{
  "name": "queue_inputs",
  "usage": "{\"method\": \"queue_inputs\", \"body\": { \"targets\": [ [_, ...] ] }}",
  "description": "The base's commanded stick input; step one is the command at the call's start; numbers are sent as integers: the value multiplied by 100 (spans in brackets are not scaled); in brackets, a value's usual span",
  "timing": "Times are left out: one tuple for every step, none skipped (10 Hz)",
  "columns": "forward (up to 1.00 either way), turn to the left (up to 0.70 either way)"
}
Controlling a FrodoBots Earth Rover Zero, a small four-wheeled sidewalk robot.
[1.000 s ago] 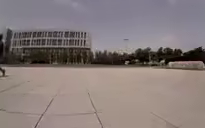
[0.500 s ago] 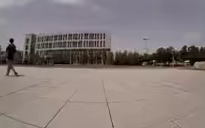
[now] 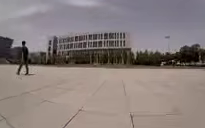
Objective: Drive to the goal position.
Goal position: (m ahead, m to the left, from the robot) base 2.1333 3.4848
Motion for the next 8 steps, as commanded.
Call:
{"method": "queue_inputs", "body": {
  "targets": [
    [100, 40],
    [100, 40],
    [100, 40],
    [100, 40],
    [100, 40],
    [100, 40],
    [100, 40],
    [100, 40]
  ]
}}
